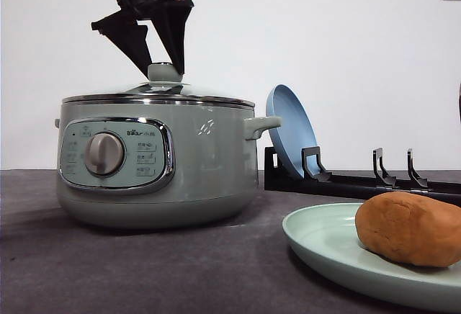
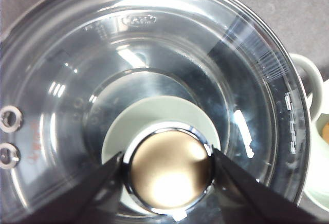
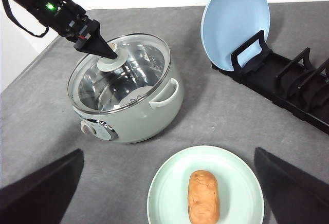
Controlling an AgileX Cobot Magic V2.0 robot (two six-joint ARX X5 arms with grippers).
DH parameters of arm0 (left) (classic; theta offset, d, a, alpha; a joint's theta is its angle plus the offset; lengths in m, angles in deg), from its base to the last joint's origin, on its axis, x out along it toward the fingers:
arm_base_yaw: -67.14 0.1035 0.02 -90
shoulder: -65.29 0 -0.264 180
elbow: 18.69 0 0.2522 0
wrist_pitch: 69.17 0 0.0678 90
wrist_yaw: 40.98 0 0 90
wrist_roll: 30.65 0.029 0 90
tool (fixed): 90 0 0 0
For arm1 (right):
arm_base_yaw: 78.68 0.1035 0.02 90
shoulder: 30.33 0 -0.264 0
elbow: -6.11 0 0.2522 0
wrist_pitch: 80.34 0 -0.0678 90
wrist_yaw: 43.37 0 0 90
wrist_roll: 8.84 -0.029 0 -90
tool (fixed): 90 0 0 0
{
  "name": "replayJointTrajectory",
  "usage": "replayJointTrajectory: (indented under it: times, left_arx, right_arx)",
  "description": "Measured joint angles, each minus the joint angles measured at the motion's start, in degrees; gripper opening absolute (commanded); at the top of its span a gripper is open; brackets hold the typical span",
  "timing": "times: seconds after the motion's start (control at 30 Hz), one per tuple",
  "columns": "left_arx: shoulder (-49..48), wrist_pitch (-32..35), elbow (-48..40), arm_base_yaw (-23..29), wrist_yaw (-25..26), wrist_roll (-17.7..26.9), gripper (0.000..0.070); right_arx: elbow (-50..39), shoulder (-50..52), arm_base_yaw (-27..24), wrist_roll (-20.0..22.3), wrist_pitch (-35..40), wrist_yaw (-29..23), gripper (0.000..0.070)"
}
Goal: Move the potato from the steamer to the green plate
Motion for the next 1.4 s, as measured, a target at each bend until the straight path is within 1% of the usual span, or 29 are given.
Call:
replayJointTrajectory:
  times: [0.17,0.23,0.37,0.47,0.5,0.77,0.87,0.93,1.03,1.23,1.4]
  left_arx:
    - [-1.0,0.3,0.1,0.7,-0.1,-0.6,0.0584]
    - [-2.7,0.3,0.1,0.7,-0.4,-0.7,0.0605]
    - [-8.5,0.3,0.1,0.6,-0.4,-0.7,0.0611]
    - [-12.7,-0.4,0.4,0.6,-0.4,-0.7,0.0680]
    - [-13.8,-0.8,0.4,0.6,-0.4,-0.8,0.0694]
    - [-22.6,-4.7,0.4,0.5,-0.4,-1.5,0.0700]
    - [-27.4,-4.6,-0.8,0.3,-0.4,-1.6,0.0700]
    - [-31.2,-3.5,-3.4,0.2,-0.4,-1.5,0.0700]
    - [-37.4,-0.8,-10.4,0.2,-0.4,-1.6,0.0700]
    - [-51.9,8.1,-30.7,0.2,-0.4,-2.0,0.0700]
    - [-65.2,13.9,-46.3,0.2,0.9,-2.2,0.0700]
  right_arx:
    - [0.0,0.0,0.0,0.0,0.0,0.0,0.0699]
    - [0.0,0.0,0.0,0.0,0.0,0.0,0.0699]
    - [0.0,0.0,0.0,0.0,0.0,0.0,0.0699]
    - [0.0,0.0,0.0,0.0,0.0,0.0,0.0699]
    - [0.0,0.0,0.0,0.0,0.0,0.0,0.0699]
    - [0.0,0.0,0.0,0.1,-0.5,0.0,0.0699]
    - [0.0,0.0,0.0,0.5,-0.6,0.1,0.0699]
    - [0.0,0.0,0.0,0.8,-0.9,0.1,0.0699]
    - [0.0,0.0,0.0,1.4,-1.6,0.2,0.0699]
    - [0.0,0.0,0.0,3.7,-2.4,0.2,0.0699]
    - [0.0,0.0,0.0,7.5,-4.1,0.5,0.0699]
